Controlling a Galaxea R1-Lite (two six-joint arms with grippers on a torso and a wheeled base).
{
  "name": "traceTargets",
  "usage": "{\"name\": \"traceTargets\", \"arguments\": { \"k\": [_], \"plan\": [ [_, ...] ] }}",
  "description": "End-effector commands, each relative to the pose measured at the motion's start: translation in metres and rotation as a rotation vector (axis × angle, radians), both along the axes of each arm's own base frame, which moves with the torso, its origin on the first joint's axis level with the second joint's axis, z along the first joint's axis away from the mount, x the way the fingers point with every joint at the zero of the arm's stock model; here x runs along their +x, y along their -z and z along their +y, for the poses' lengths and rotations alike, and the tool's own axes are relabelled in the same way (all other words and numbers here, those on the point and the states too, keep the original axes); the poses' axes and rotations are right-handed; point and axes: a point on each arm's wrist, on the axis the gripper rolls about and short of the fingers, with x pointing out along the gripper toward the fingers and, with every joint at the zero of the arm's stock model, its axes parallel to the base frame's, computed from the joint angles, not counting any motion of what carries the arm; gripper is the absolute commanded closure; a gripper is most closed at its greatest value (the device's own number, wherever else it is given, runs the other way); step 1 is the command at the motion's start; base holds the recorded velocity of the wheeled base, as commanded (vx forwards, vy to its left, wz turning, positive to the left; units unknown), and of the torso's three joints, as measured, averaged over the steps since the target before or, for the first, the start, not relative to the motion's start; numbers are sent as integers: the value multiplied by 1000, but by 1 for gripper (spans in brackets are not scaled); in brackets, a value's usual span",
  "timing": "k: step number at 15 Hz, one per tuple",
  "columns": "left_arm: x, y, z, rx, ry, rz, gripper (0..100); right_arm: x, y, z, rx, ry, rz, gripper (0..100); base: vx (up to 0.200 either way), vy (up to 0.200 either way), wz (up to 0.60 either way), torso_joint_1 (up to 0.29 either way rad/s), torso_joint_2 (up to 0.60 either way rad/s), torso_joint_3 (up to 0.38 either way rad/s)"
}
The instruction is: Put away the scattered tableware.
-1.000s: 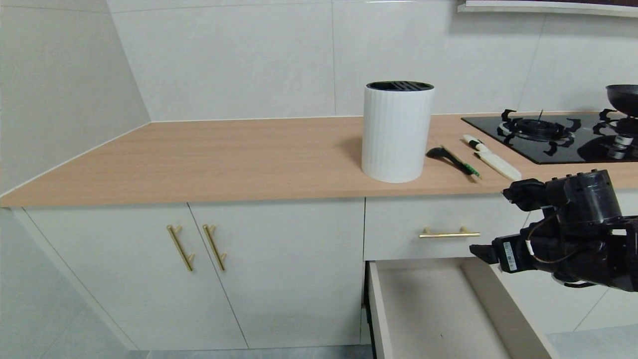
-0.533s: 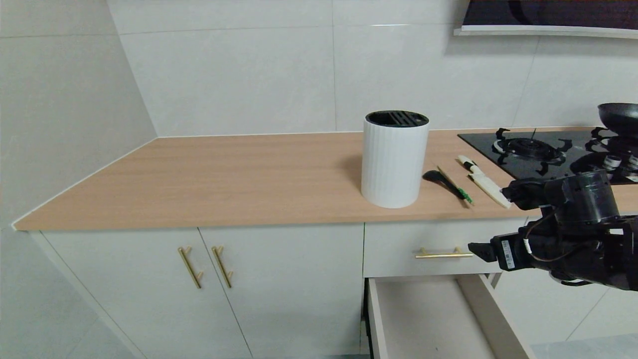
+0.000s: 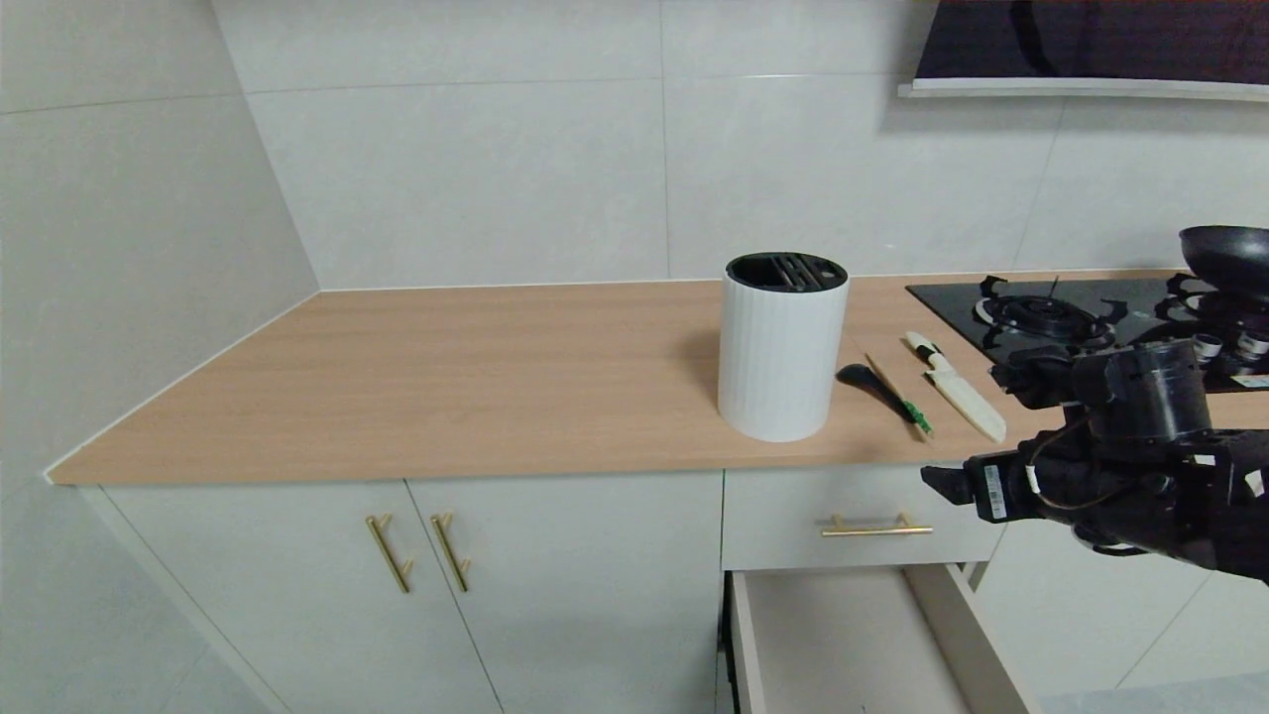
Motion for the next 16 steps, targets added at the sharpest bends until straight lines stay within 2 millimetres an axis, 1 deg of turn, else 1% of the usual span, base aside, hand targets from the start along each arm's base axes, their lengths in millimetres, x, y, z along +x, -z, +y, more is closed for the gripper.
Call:
{"name": "traceTargets", "arguments": {
  "k": [1,2,3,4,6,7,8,9,10,13,14,16],
  "plan": [
    [0,0,0,0,1,0,0,14,12,5,6,3,-6,0,0,0,0,0,0,0],
    [0,0,0,0,1,0,0,22,8,7,21,8,-48,0,0,0,0,0,0,0],
    [0,0,0,0,-1,0,0,33,8,4,33,30,-60,0,0,0,0,0,0,0],
    [0,0,0,0,-1,0,0,37,9,4,42,41,-57,0,0,0,0,0,0,0],
    [0,0,0,0,1,0,0,54,14,-1,42,76,-37,0,0,0,0,0,0,0],
    [0,0,0,0,1,0,0,65,10,-6,42,96,-34,0,0,0,0,0,0,0],
    [0,0,0,0,1,0,0,70,9,-8,42,107,-27,0,0,0,0,0,0,0],
    [0,0,0,0,1,0,0,83,7,-8,87,141,4,0,0,0,0,0,0,0],
    [0,0,0,0,-1,0,0,91,10,-5,130,165,21,0,0,0,0,0,0,0],
    [0,0,0,0,1,0,0,100,24,-3,140,177,44,0,0,0,0,0,0,0],
    [0,0,0,0,-1,0,0,102,26,-2,142,178,43,0,0,0,0,0,0,0],
    [0,0,0,0,1,0,0,109,31,0,152,177,-2,0,0,0,0,0,0,0]
  ]
}}
